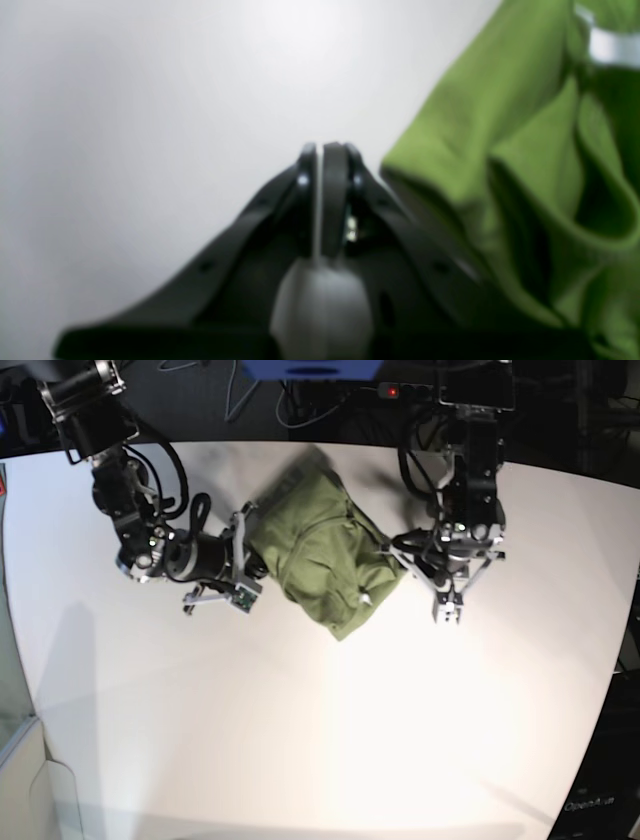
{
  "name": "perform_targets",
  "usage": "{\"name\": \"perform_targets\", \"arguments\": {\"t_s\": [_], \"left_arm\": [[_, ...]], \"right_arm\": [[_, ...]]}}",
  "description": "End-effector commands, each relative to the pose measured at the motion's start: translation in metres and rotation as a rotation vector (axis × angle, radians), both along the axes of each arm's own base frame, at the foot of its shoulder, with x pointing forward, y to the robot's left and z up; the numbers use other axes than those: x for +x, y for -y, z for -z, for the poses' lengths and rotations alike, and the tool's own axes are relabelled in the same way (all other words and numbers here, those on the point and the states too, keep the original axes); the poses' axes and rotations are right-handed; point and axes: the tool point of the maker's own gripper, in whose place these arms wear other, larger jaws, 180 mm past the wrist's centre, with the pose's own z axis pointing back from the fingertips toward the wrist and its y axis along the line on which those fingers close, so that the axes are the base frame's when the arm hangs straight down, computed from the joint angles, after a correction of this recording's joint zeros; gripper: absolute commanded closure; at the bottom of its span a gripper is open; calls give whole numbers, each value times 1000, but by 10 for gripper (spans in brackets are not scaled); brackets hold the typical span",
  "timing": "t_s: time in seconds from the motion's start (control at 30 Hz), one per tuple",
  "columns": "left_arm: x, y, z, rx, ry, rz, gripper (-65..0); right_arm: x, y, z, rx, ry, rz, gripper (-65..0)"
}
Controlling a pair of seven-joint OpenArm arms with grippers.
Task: Fold the T-shirt properly
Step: 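Push the bundle's side with the left gripper toward the right gripper, then tuck the bundle's loose corner under with the left gripper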
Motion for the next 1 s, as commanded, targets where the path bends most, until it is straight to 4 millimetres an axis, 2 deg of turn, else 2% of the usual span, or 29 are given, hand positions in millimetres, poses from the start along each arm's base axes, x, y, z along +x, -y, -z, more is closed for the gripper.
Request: {"name": "perform_targets", "arguments": {"t_s": [0.0, 0.17, 0.3, 0.4, 0.5, 0.57, 0.67, 0.7, 0.8, 0.87, 0.93, 0.97], "left_arm": [[-27, 9, 23, -18, -133, 9, -22], [1, 39, 26, -81, -81, 12, -22], [26, 72, 35, -140, -82, 28, -22], [49, 84, 27, -160, -47, 34, -22], [66, 83, 7, -158, -35, 41, -22], [75, 76, -16, -147, -1, 37, -22], [88, 49, -62, -102, 97, 25, -22], [89, 39, -79, -85, 125, 19, -22], [83, 14, -119, -35, 187, 3, -22], [73, -10, -141, -5, 220, -40, -22], [59, -29, -156, 18, 231, -83, -22], [52, -37, -156, 32, 212, -98, -22]], "right_arm": [[-4, 12, 6, -78, -11, -15, -9], [-14, 10, 9, -73, -25, -20, -9], [-28, 10, 17, -71, -57, -20, -9], [-38, 4, 21, -55, -76, -21, -9], [-41, 5, 23, -55, -82, -21, -9], [-39, 6, 23, -59, -80, -20, -9], [-36, 8, 22, -59, -75, -13, -9], [-29, 10, 19, -60, -62, -4, -9], [-22, 14, 14, -62, -48, 12, -10], [-20, 14, 14, -62, -45, 14, -10], [-14, 15, 11, -64, -36, 15, -10], [-14, 15, 11, -64, -34, 15, -10]]}}
